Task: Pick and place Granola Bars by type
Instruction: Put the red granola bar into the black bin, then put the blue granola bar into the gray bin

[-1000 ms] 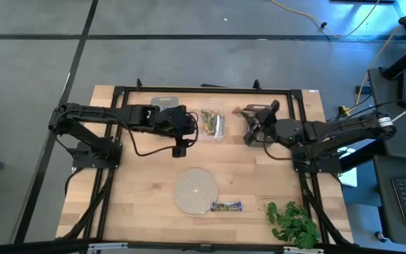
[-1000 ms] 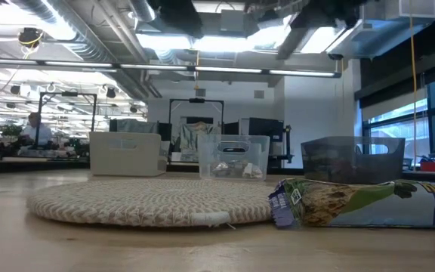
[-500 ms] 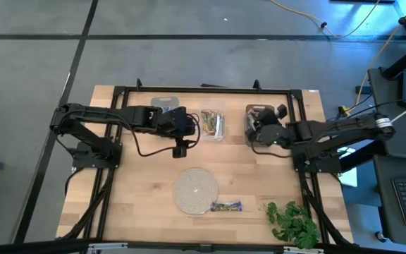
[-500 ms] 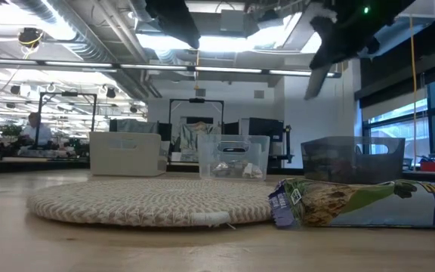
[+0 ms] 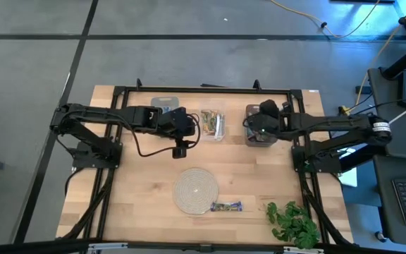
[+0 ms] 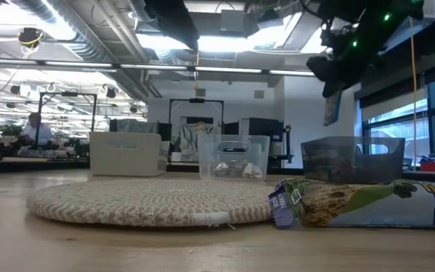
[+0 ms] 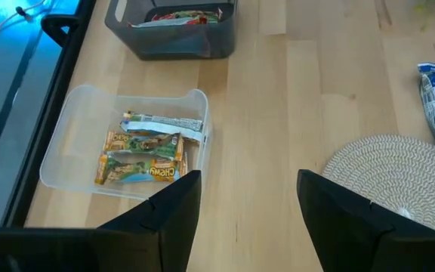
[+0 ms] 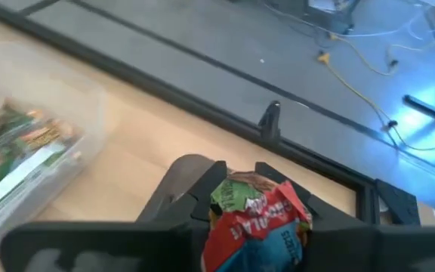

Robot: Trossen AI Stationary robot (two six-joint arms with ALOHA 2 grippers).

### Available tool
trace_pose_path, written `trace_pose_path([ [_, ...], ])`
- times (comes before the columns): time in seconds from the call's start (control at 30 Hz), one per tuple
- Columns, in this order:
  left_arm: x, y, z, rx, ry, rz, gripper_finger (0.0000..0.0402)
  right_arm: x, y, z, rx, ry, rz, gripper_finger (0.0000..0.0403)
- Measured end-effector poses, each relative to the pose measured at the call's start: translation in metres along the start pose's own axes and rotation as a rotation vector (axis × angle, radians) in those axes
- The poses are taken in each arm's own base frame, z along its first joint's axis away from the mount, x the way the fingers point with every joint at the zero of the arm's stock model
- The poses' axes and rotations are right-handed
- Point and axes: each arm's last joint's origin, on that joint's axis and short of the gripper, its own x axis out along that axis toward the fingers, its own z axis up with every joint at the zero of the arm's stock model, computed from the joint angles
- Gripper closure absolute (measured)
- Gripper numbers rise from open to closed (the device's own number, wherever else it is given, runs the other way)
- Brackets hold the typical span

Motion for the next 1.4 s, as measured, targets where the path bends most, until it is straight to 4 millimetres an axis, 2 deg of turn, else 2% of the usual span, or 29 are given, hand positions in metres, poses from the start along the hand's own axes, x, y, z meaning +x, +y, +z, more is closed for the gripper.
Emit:
trace_pose_path([
  [0.13, 0.000, 0.000, 0.000, 0.001, 0.005, 0.000, 0.0191, 0.016, 0.000, -0.016, 0.017, 0.008, -0.051, 0.0330],
  [0.27, 0.000, 0.000, -0.001, 0.007, 0.007, 0.000, 0.0191, 0.028, -0.001, -0.034, 0.105, -0.001, -0.041, 0.0330],
  [0.87, 0.000, 0.000, -0.001, 0.012, 0.007, 0.003, 0.0191, 0.044, -0.005, -0.074, 0.105, 0.001, -0.040, 0.0328],
  [1.13, 0.000, 0.000, -0.001, 0.012, 0.007, 0.003, 0.0191, 0.045, -0.004, -0.079, 0.104, 0.067, 0.032, 0.0279],
  [1.4, 0.000, 0.000, -0.001, 0.012, 0.007, 0.004, 0.0192, 0.043, 0.003, -0.083, 0.125, 0.240, 0.239, 0.0241],
])
